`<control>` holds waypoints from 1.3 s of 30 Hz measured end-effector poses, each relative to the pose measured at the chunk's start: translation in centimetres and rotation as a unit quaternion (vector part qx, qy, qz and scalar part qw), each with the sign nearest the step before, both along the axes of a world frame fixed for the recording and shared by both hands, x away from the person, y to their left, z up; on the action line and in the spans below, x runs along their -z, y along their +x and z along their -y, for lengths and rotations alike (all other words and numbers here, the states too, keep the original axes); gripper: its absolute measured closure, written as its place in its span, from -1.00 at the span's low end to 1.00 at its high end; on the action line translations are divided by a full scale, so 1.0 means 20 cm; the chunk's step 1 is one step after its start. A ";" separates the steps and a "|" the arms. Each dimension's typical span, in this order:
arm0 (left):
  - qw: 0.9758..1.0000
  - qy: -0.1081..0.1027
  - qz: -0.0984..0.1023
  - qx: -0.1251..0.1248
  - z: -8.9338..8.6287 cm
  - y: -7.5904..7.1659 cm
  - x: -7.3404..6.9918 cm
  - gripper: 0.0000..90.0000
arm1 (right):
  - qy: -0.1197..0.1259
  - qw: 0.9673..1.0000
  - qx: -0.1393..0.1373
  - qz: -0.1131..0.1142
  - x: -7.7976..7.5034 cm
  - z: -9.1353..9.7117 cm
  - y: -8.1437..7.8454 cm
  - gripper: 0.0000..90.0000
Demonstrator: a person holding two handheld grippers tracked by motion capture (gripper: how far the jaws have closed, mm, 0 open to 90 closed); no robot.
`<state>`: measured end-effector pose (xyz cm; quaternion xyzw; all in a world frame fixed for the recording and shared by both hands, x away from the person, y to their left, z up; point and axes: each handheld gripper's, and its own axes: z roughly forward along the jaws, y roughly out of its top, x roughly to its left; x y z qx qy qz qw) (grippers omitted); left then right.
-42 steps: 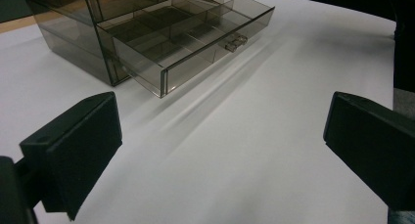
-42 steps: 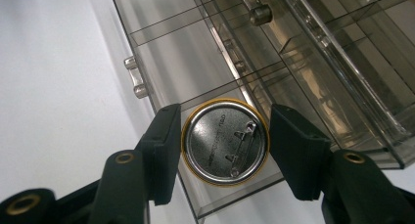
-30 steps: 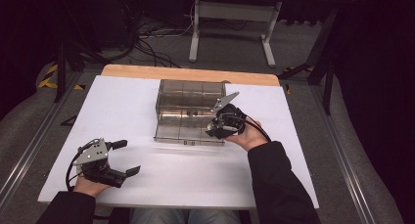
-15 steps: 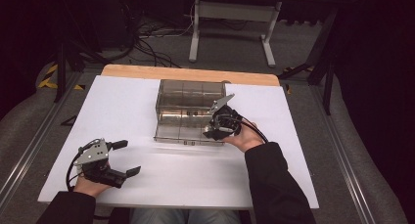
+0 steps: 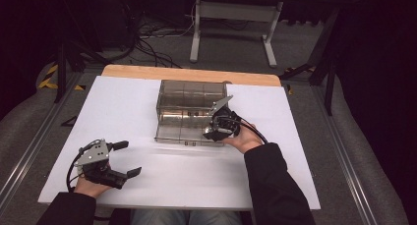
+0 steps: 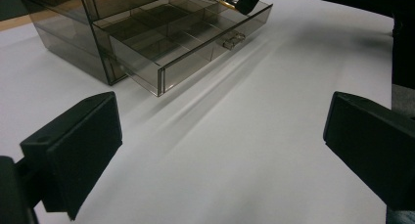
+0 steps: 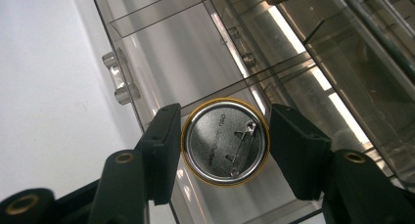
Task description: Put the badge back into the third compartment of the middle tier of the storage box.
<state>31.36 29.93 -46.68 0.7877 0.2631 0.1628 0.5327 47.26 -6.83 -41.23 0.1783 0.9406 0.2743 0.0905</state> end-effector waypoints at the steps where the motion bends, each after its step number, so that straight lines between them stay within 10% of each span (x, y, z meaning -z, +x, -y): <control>1: 1.000 0.000 0.000 0.000 0.00 0.00 0.00 -0.96 | 0.000 1.000 0.000 0.000 0.00 0.00 0.00 0.05; 16: 1.000 0.002 0.000 0.002 0.00 0.00 0.00 -0.96 | -0.005 1.000 0.006 -0.011 0.03 -0.01 0.01 0.01; 39: 1.000 0.004 -0.001 0.003 0.01 0.00 0.00 -0.96 | 0.050 0.999 -0.010 -0.008 -0.08 0.00 -0.07 -0.01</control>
